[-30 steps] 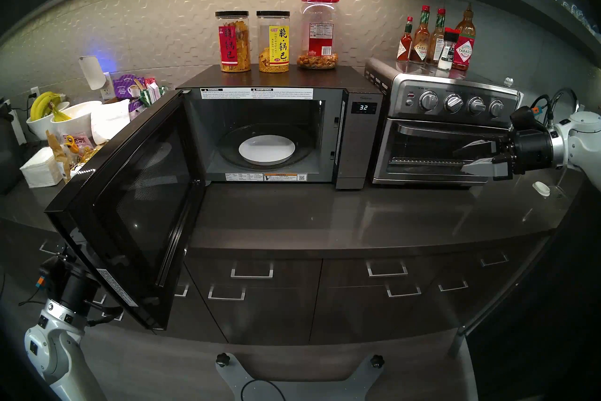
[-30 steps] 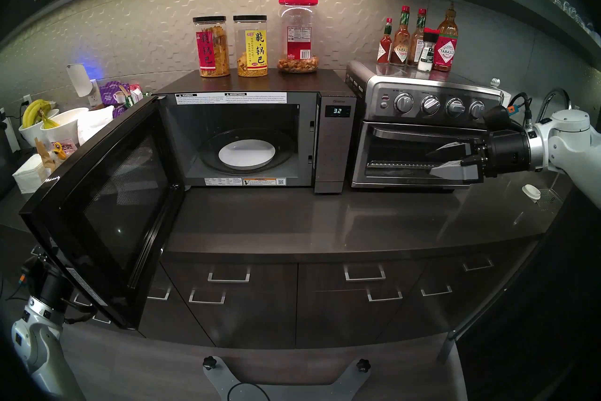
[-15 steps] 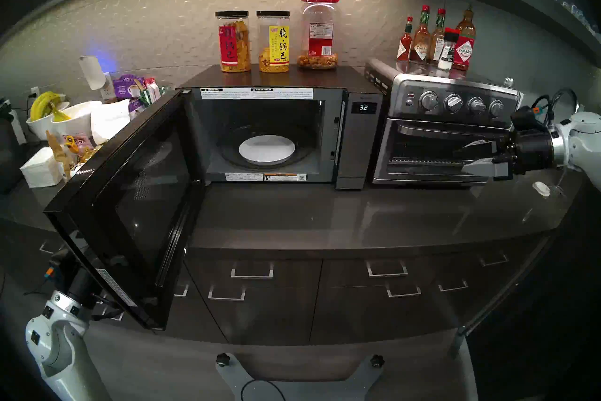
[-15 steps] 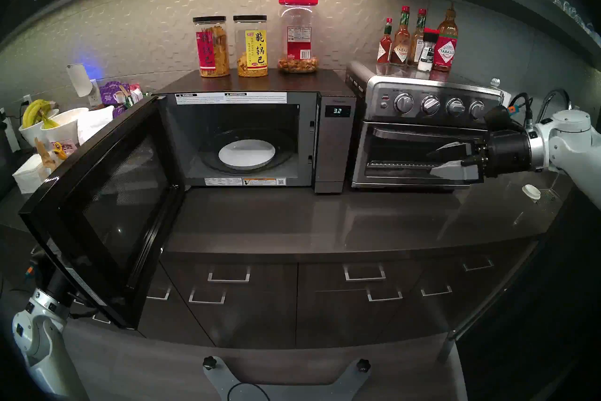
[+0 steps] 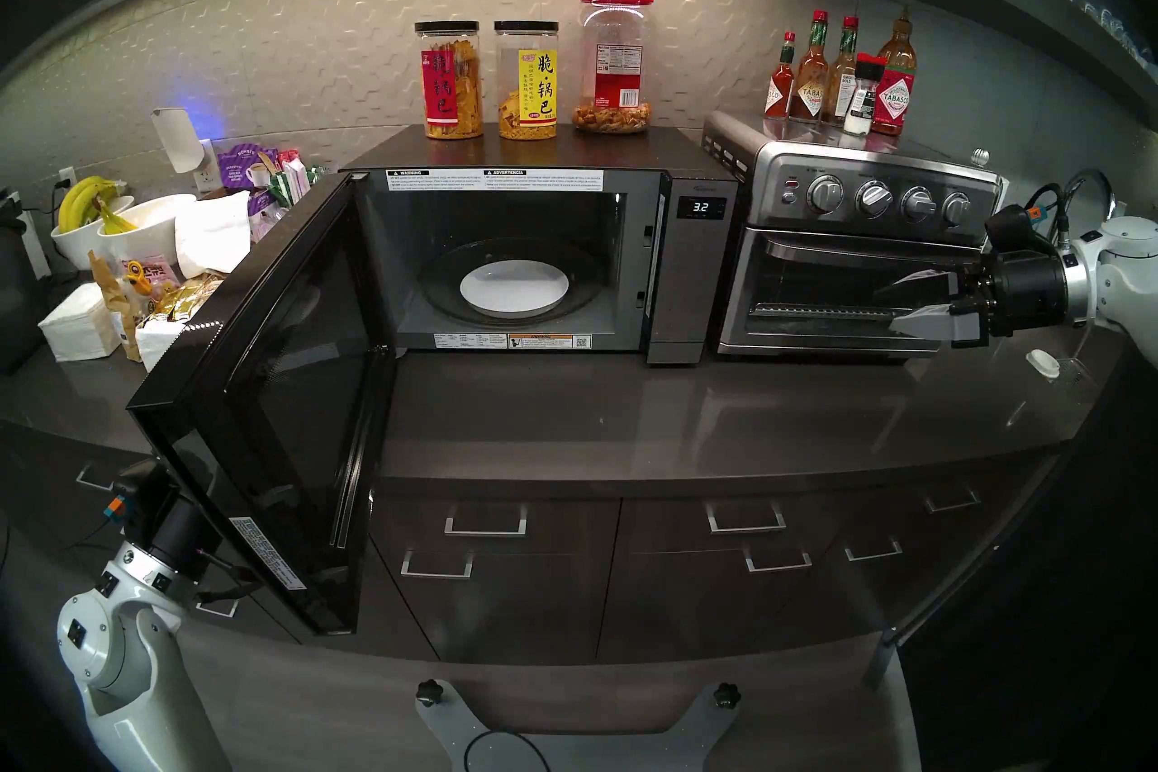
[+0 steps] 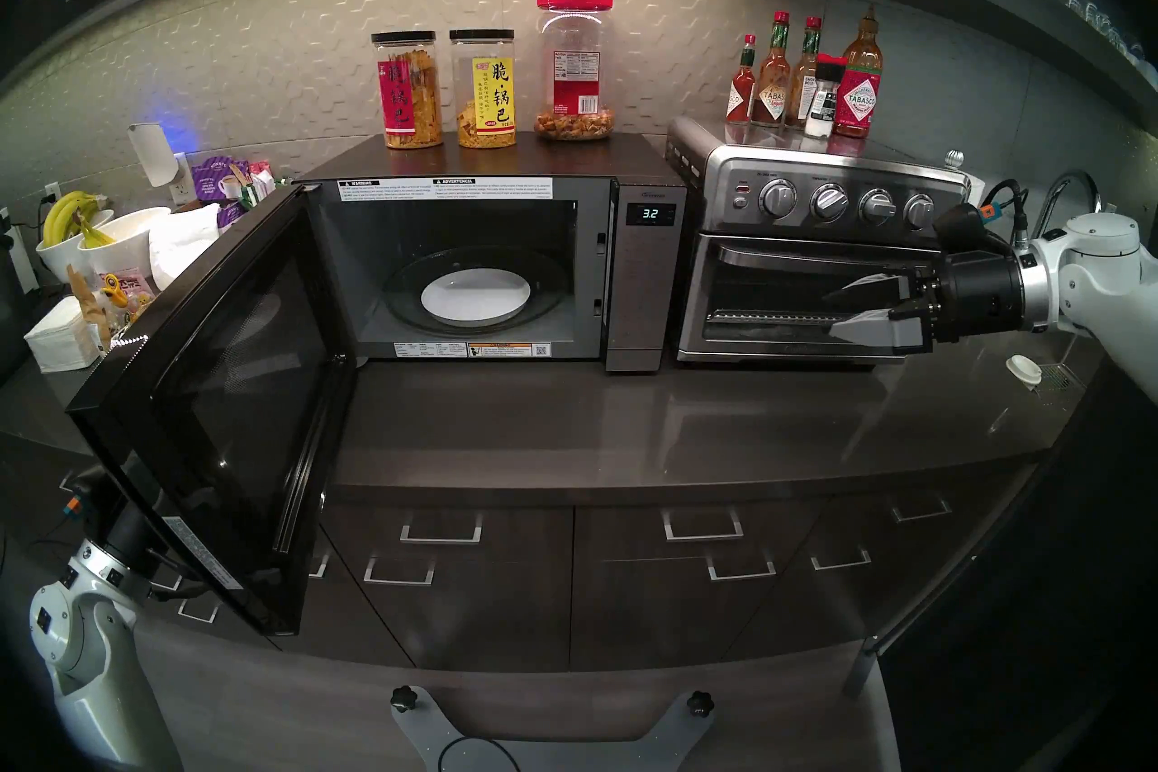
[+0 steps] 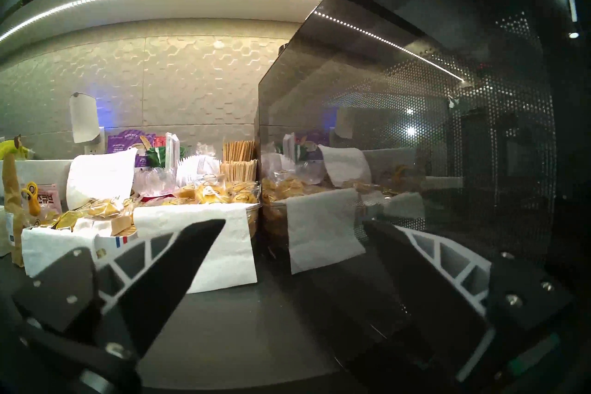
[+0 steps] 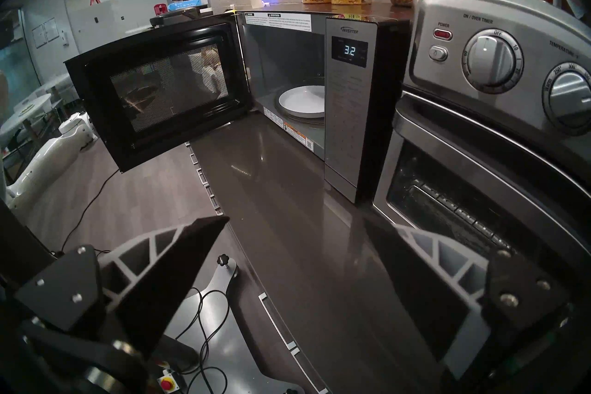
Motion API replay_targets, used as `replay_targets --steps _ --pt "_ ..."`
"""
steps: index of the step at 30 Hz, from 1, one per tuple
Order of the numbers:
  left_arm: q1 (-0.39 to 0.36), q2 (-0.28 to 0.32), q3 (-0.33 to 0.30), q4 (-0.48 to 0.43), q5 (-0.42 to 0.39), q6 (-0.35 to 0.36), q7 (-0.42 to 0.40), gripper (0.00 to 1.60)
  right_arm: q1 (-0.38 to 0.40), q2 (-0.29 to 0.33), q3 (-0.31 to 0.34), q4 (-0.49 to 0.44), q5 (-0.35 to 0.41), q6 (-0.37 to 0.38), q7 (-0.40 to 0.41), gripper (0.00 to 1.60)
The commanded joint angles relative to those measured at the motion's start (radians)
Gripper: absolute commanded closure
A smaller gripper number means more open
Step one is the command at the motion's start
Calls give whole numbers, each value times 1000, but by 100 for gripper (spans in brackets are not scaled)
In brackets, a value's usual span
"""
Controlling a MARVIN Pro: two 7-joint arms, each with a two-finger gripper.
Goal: Open the microwave, put the plate inside, and close the door
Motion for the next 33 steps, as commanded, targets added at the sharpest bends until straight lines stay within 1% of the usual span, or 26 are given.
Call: replay_targets --steps 1,4,8,19,26,28,30,33 --pt "-3 -19 30 -41 10 8 8 0 51 -19 -9 -1 21 -10 -1 0" --pt "-7 -27 47 -45 18 18 13 0 61 -24 -23 -3 26 -15 -3 0" --pt "-16 -41 84 -40 35 22 18 0 70 -31 -37 -5 32 -20 -7 0" --pt "-13 -49 186 -52 76 24 64 0 98 -51 -81 -13 52 -37 -17 0" --pt "-28 -39 233 -48 97 32 105 0 115 -64 -110 -20 66 -49 -24 0" --pt "-34 -34 255 -43 101 33 118 0 118 -67 -115 -21 69 -51 -26 0" --pt "-43 -27 295 -35 108 31 139 0 123 -71 -124 -23 73 -55 -28 0" --pt "-52 -19 330 -31 119 32 166 0 129 -76 -134 -25 78 -60 -31 0"
